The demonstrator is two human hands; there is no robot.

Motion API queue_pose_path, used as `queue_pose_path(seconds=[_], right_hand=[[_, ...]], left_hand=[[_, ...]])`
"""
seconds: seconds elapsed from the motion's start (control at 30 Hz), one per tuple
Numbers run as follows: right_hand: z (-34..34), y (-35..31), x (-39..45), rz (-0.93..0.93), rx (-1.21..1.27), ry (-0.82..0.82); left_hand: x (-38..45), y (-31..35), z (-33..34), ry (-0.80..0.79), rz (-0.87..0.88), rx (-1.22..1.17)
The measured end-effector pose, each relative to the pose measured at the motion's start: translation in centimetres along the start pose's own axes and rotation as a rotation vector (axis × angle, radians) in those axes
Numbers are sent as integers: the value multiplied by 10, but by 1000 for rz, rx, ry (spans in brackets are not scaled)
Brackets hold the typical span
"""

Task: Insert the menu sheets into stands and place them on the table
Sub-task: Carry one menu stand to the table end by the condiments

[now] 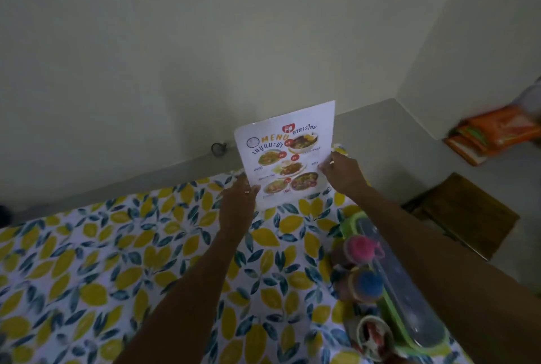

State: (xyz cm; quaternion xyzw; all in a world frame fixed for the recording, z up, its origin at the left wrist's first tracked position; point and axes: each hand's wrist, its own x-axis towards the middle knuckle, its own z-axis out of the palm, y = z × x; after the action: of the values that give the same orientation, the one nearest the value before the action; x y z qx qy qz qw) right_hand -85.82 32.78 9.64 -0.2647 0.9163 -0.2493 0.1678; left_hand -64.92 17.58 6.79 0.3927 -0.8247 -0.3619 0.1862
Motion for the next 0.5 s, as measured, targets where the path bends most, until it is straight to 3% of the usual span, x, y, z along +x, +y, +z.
queue_pose_path(seconds=[0.27, 0.5], right_hand=[[-10, 57, 55, 73, 124, -10], [0, 70, 80, 8, 121, 54]], left_hand=[[45, 33, 65, -92, -103, 20], [66, 35, 83, -34, -113, 67]])
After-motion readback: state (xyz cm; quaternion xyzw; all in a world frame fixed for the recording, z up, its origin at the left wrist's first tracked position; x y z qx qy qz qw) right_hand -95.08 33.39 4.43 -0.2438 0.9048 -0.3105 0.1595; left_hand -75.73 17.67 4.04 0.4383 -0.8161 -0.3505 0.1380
